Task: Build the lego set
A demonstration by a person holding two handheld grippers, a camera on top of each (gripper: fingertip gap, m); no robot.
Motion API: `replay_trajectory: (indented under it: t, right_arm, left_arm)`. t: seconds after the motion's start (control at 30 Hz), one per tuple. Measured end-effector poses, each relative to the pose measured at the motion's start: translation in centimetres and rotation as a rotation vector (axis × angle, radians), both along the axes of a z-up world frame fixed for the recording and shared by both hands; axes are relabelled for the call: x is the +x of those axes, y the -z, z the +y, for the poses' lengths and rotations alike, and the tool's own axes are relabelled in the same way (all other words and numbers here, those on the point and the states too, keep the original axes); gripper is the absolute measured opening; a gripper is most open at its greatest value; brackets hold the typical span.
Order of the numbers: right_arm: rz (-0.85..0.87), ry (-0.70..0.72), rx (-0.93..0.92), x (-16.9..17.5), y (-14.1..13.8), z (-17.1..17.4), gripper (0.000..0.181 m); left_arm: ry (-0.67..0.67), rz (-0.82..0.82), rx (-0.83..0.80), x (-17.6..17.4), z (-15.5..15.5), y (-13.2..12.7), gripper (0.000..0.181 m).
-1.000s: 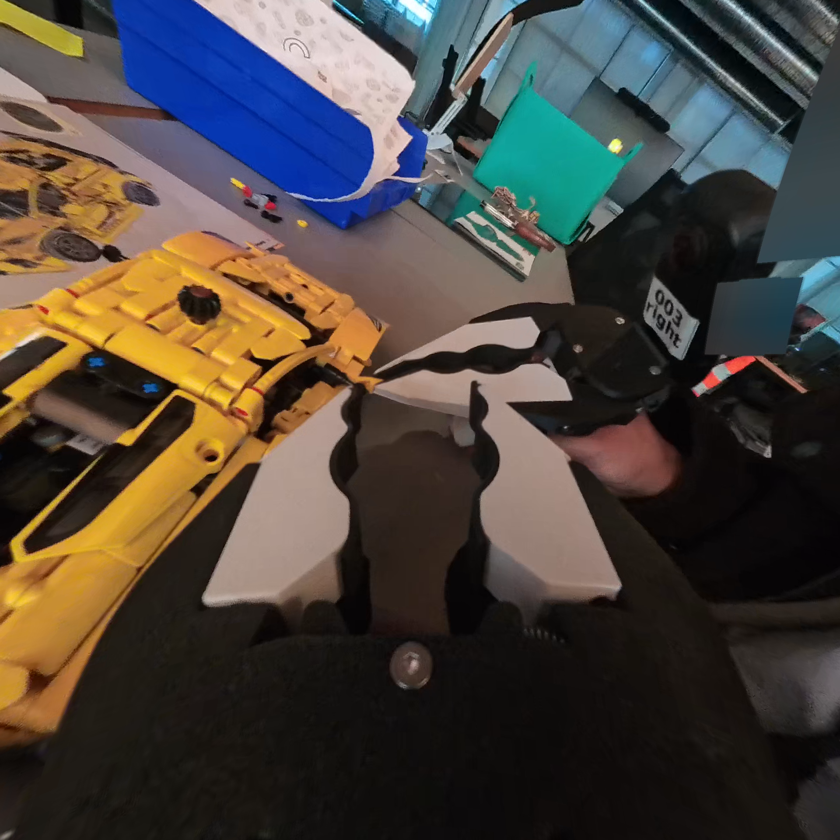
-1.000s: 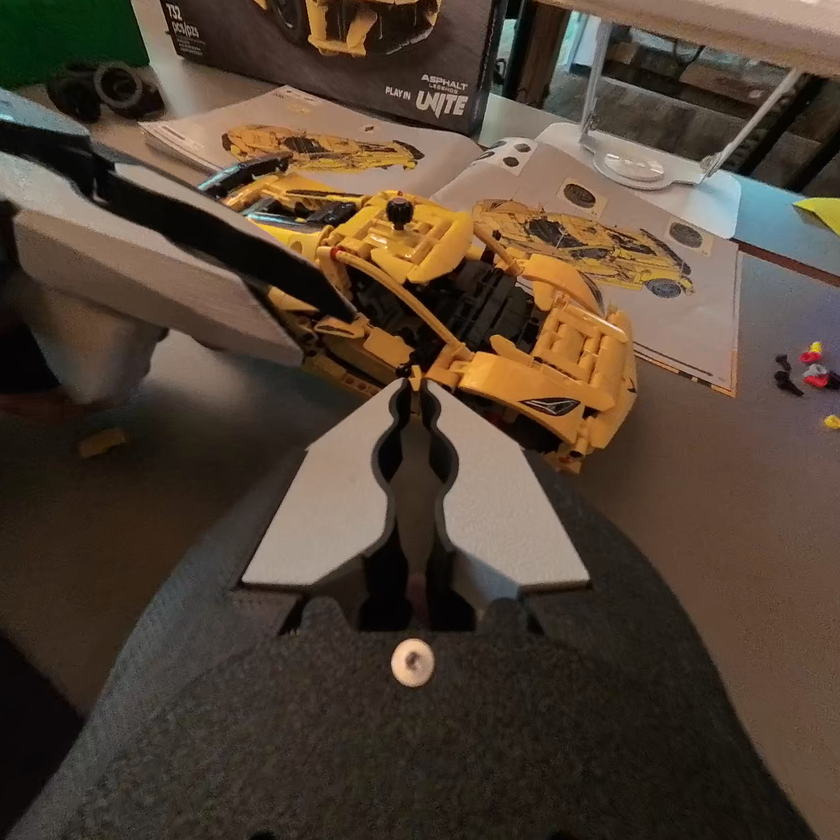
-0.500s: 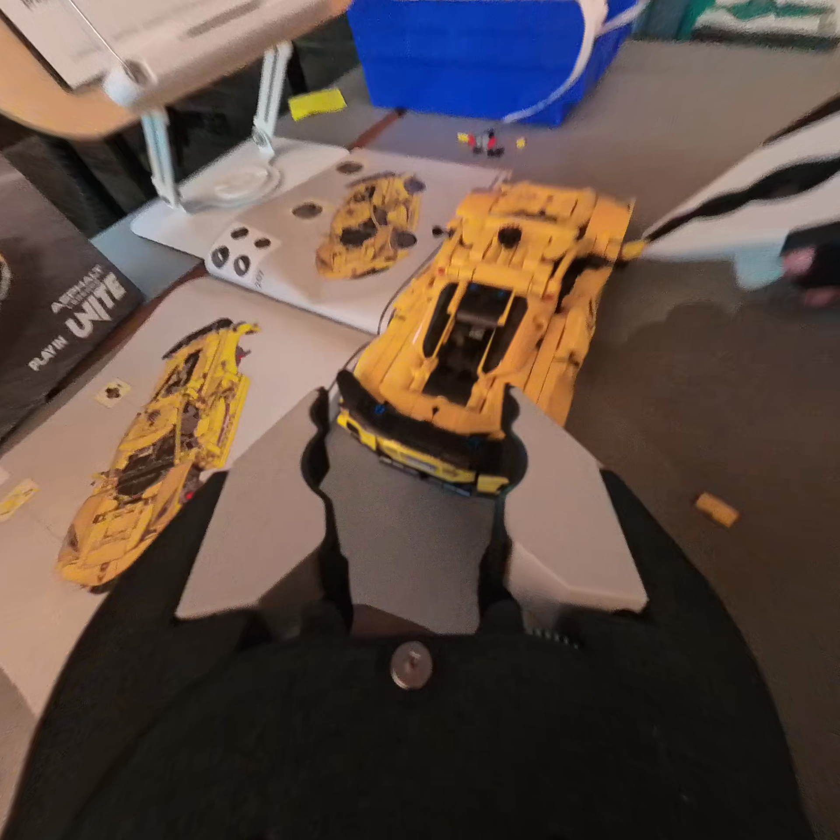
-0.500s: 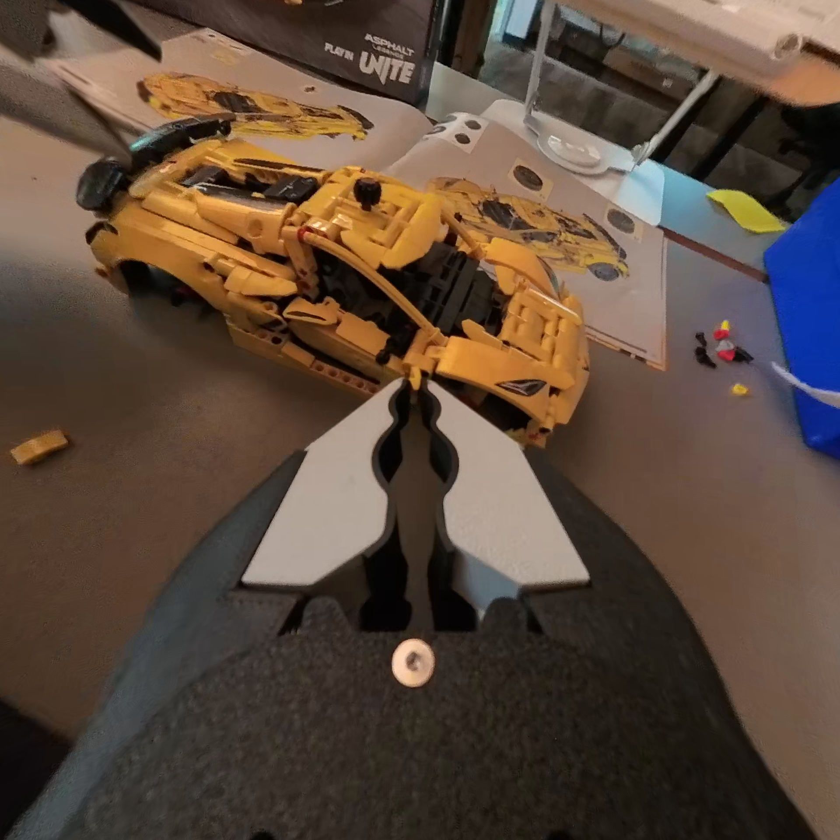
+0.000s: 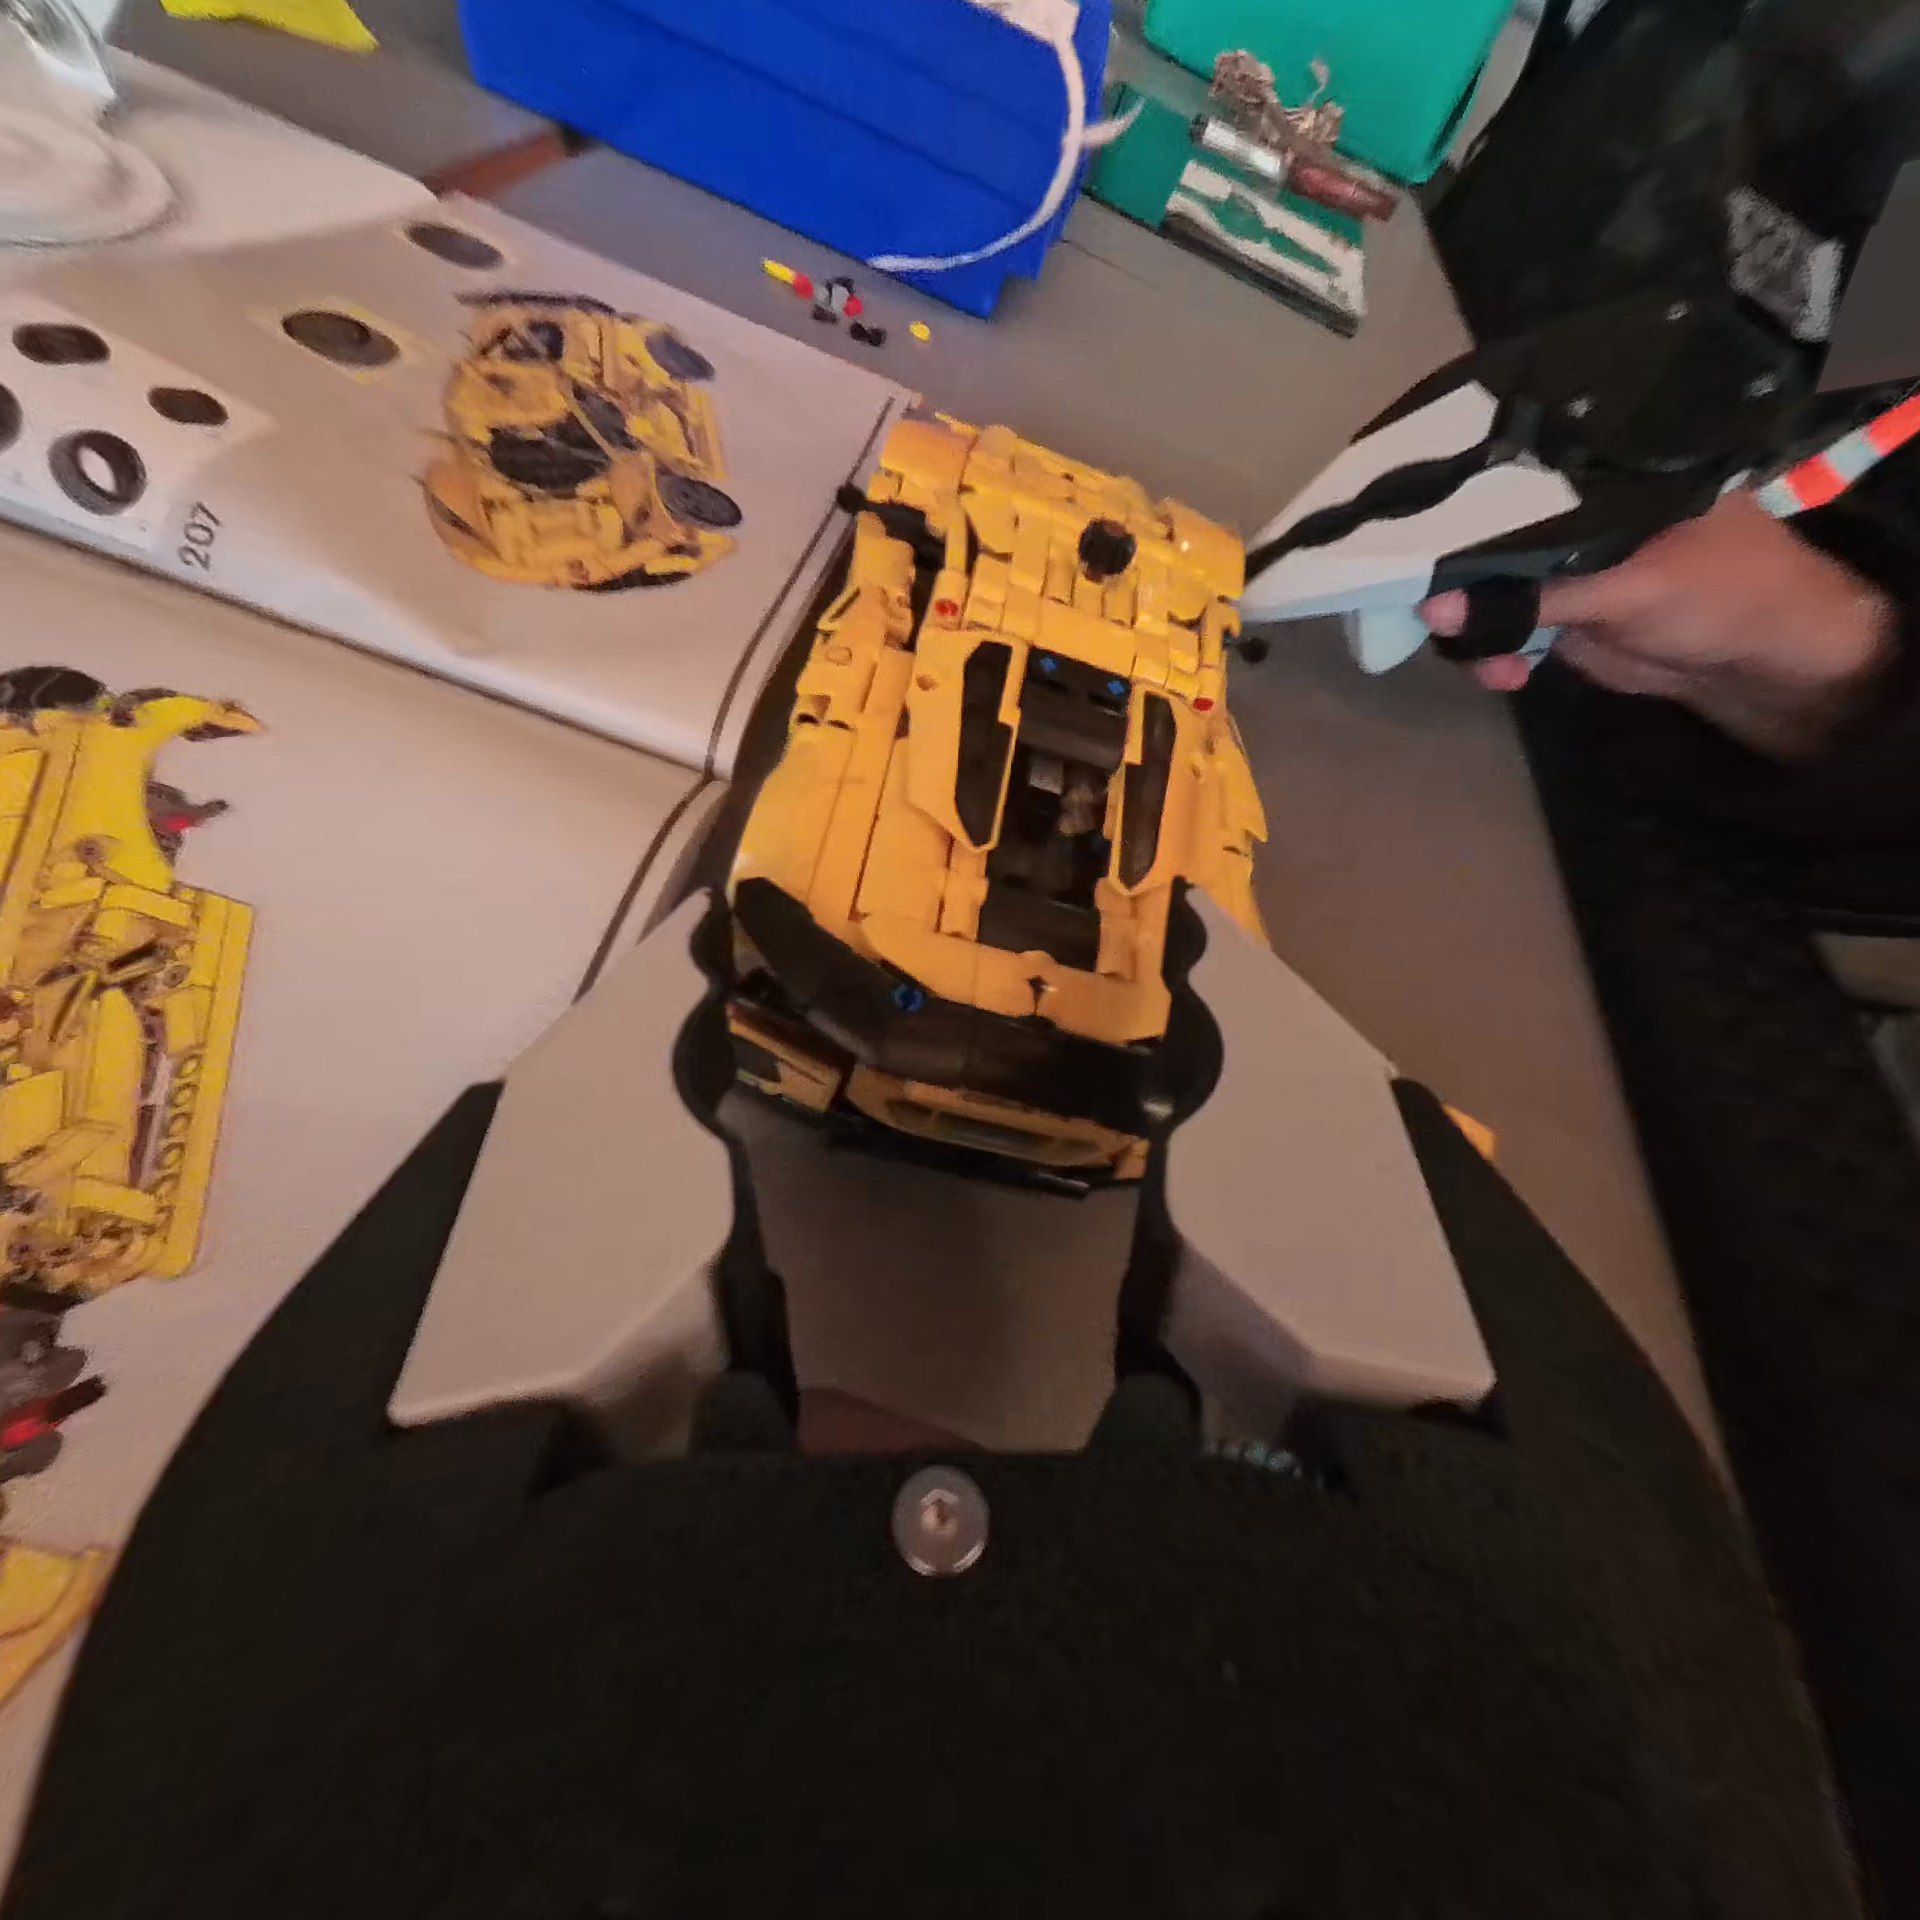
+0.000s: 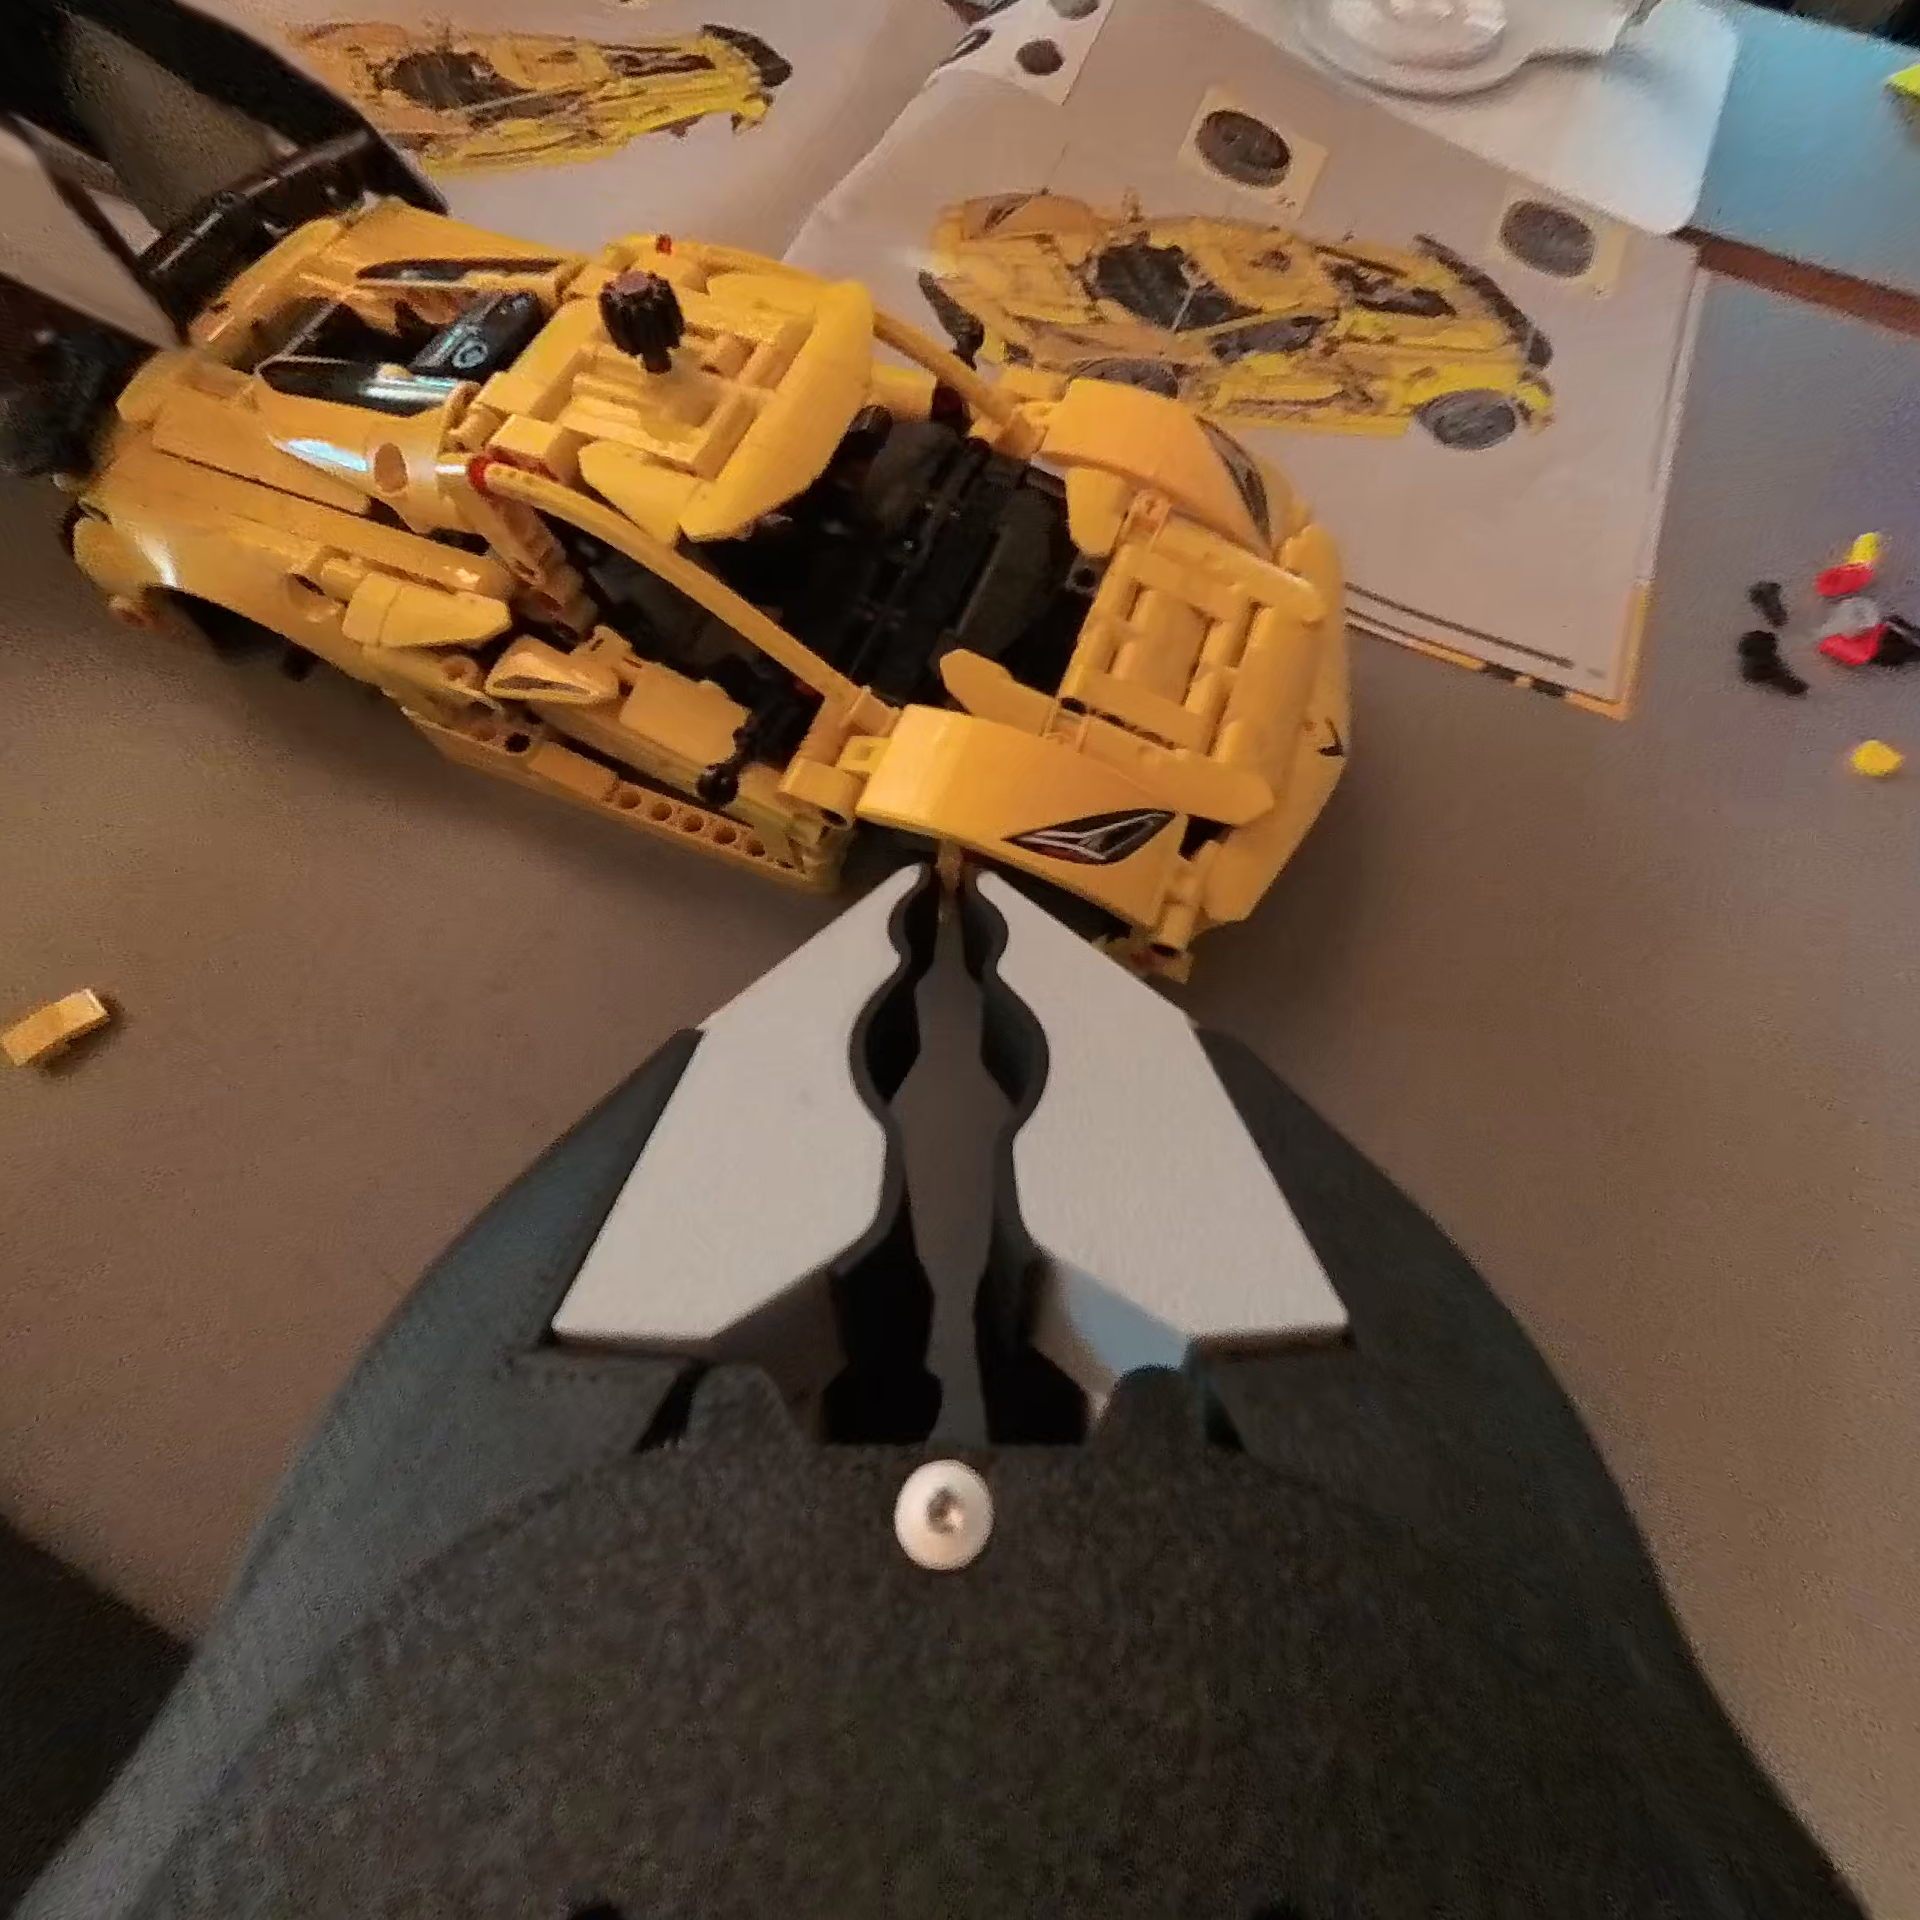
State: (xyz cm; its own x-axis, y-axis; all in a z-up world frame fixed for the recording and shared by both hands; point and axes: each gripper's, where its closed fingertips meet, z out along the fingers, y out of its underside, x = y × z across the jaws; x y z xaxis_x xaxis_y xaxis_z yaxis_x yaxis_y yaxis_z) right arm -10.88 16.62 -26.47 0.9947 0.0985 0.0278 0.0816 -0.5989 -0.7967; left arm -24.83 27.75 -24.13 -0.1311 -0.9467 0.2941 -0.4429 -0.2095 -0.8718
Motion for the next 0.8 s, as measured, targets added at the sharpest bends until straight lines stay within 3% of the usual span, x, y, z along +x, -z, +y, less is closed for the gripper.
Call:
replay_trajectory:
  t: [0.17, 0.37, 0.43, 0.5, 0.6, 0.7, 0.8]
  right_arm:
    - [-0.077, -0.003, 0.038, 0.9, -0.2, 0.2, 0.003]
    - [-0.08, -0.074, 0.064, 1.9, -0.2, 0.4, 0.003]
    - [-0.062, -0.116, 0.07, 2.0, -0.3, 0.0, 0.003]
    - [-0.05, -0.154, 0.1, 1.7, -1.0, -0.8, 0.003]
    - [-0.085, -0.207, 0.178, 0.5, -2.1, -2.1, 0.003]
    - [-0.066, -0.192, 0.205, -0.5, -2.2, -2.4, 0.003]
    - [-0.132, -0.141, 0.174, 0.0, -1.6, -2.3, 0.004]
  left_arm:
    - [0.025, 0.001, -0.035, -0.9, -1.4, -0.2, 0.077]
    - [0.082, 0.005, -0.047, -3.4, -6.7, -0.2, 0.075]
    - [0.123, 0.026, -0.029, -4.0, -8.5, -0.1, 0.073]
    - [0.095, 0.05, 0.069, -4.1, -8.0, -0.3, 0.073]
    - [0.048, 0.015, 0.211, -2.9, -6.3, -3.2, 0.073]
    - [0.172, -0.005, 0.325, 0.1, -8.2, -5.8, 0.069]
    - [0.3, 0.007, 0.403, 4.3, -10.7, -5.9, 0.058]
